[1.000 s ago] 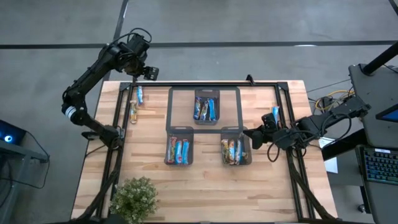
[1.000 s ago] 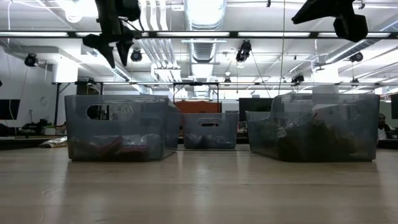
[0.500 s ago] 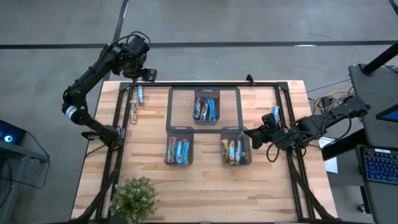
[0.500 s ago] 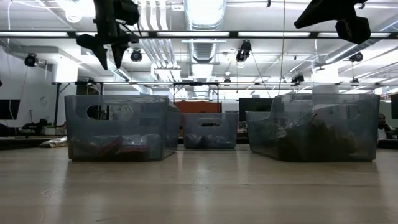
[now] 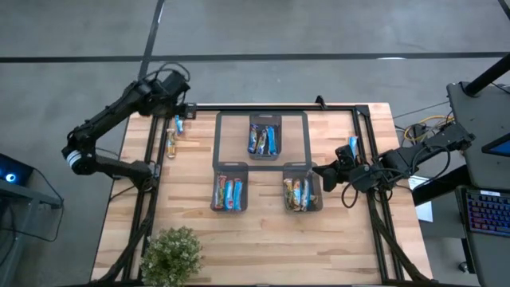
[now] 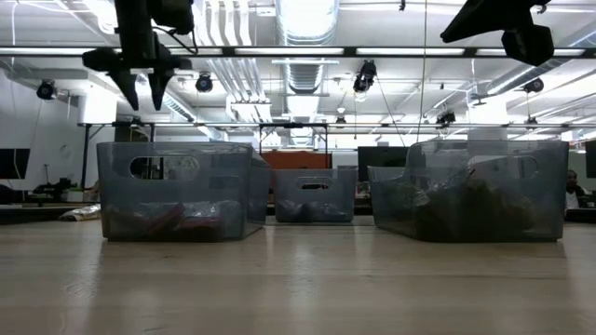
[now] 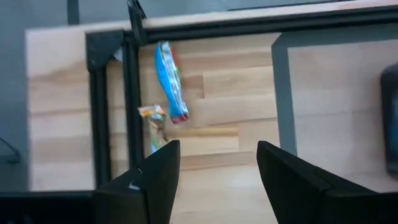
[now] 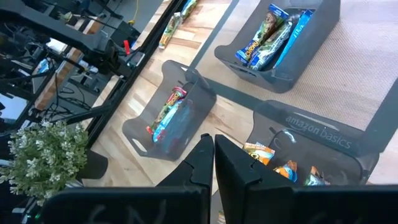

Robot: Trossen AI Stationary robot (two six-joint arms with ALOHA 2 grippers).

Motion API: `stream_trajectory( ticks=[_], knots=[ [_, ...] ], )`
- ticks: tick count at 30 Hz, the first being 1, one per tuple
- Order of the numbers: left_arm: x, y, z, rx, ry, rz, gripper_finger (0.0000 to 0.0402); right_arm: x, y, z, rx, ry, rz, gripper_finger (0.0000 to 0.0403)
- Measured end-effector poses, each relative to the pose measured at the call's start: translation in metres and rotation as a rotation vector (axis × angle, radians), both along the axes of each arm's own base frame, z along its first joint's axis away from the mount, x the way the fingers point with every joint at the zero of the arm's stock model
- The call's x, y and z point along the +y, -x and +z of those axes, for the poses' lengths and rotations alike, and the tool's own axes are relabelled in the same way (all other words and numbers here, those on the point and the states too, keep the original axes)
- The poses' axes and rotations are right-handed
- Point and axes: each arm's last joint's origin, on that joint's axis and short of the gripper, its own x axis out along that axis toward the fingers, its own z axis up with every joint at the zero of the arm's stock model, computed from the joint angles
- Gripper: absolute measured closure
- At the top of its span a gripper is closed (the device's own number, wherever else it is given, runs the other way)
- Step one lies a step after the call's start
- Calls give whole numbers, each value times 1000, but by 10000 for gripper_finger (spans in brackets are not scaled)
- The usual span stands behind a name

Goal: Pick and place Granola Bars by type
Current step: Put the red granola bar into the bottom left black bin

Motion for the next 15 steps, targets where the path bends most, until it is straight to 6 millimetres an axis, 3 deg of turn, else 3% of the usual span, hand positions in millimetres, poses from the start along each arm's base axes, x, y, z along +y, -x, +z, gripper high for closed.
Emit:
stream_trajectory(
  ticks=[7, 15],
  knots=[
    [-24, -4, -35, -67, -46, 57, 204, 0, 0, 0, 3, 5, 7, 394],
    [-55, -14, -62, -20, -147, 108, 204, 0, 0, 0, 13, 28, 23, 394]
  ],
)
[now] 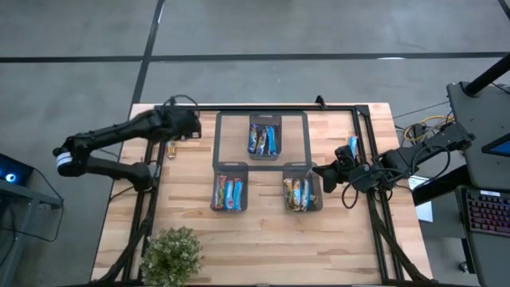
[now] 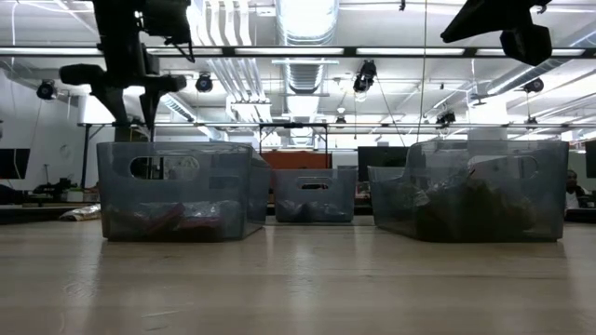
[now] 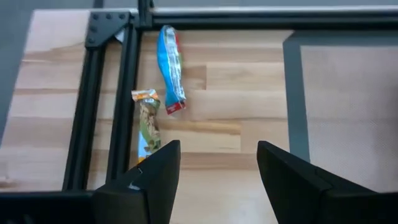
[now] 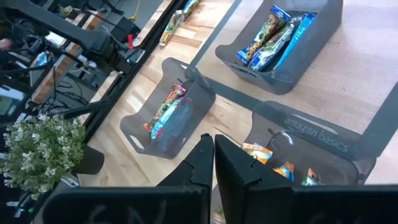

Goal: Pick and place Granola Bars by type
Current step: Put the red granola bar into the bottom left black bin

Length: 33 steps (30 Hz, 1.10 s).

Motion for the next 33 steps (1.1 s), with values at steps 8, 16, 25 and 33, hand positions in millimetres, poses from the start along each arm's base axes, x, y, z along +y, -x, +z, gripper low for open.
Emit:
stream_trajectory(
  ticks=[8, 16, 25, 33],
  knots=[
    [-23, -8, -31, 10, -131, 38, 204, -1, 2, 2, -11, 4, 7, 394],
    [-24, -9, -61, 23, -209, 26, 204, -8, 16, 29, -110, 8, 25, 394],
    [-25, -2, -80, 117, -197, -33, 204, -22, 36, 83, -174, 90, 29, 394],
    [-20, 0, -83, 195, -225, -85, 204, -34, 64, 120, -138, 101, 30, 394]
  ],
)
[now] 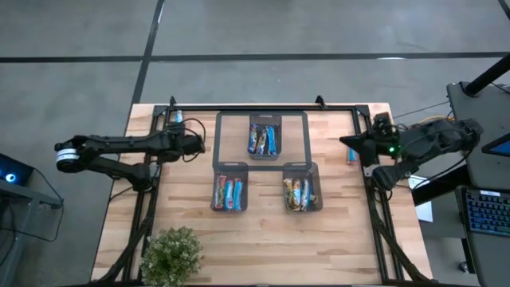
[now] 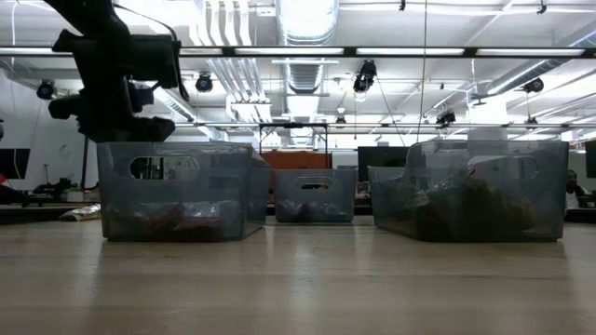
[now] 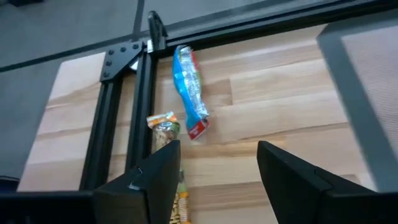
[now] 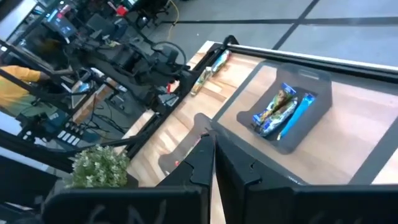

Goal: Pick and place Granola Bars by type
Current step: Put the red granola bar into the bottom left black bin

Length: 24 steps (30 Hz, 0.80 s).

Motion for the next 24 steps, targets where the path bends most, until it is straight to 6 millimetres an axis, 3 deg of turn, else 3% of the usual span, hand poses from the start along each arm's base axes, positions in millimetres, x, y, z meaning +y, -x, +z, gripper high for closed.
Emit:
stream_trajectory(
  ticks=[5, 12, 24],
  knots=[
    [4, 6, -14, -35, 9, 27, 204, -4, 9, 12, -4, 15, 7, 394],
    [14, 4, -32, -101, -1, -41, 204, -11, 26, 11, 67, 29, -8, 394],
    [32, 4, -30, -95, -53, -60, 204, -30, 71, 7, 86, 146, 54, 394]
  ],
)
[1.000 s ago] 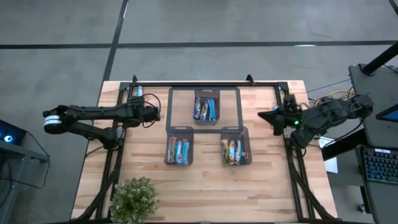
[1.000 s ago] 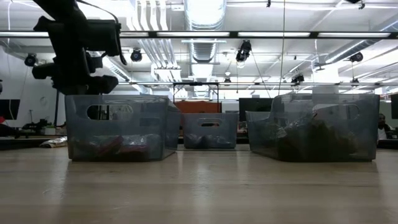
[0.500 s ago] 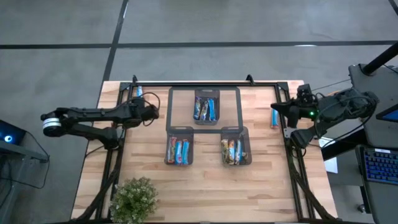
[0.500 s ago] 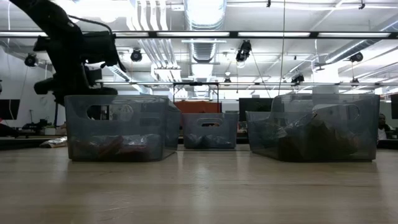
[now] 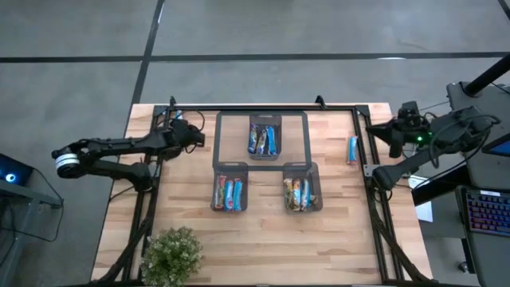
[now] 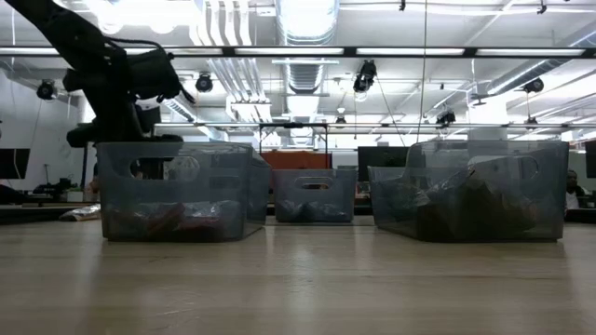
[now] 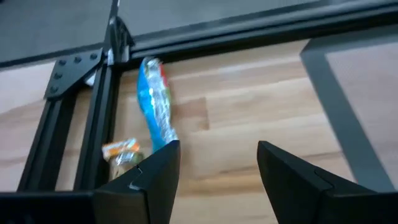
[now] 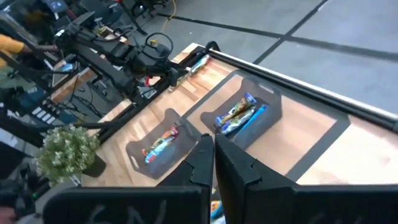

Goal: Pick and place Granola Bars by type
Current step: Put the red granola bar into the bottom left black bin

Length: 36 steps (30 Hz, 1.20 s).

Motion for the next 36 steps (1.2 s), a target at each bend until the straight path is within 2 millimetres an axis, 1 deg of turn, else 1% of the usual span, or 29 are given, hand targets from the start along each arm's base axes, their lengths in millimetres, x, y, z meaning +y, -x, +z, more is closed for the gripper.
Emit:
stream_trajectory(
  ticks=[3, 9, 15, 22, 26, 29, 36],
  knots=[
    [4, 1, 1, -8, -8, 13, 204, -3, 8, -2, 1, 23, 14, 394],
    [12, 8, 0, 1, 4, 53, 204, -9, 20, -2, -38, 10, 14, 394],
    [19, 10, 0, -25, -7, 89, 204, -9, 22, -2, -44, 9, 15, 394],
    [21, 9, -17, -41, 23, 85, 204, -10, 22, -1, -48, 3, 13, 394],
    [24, 7, -24, -80, 27, 95, 204, -10, 22, -1, -49, 3, 11, 394],
    [25, 6, -34, -41, 58, 99, 204, -10, 23, -1, -50, 6, 4, 394],
    [29, 1, -45, -37, 75, 127, 204, -10, 23, -1, -52, 16, -10, 394]
  ],
)
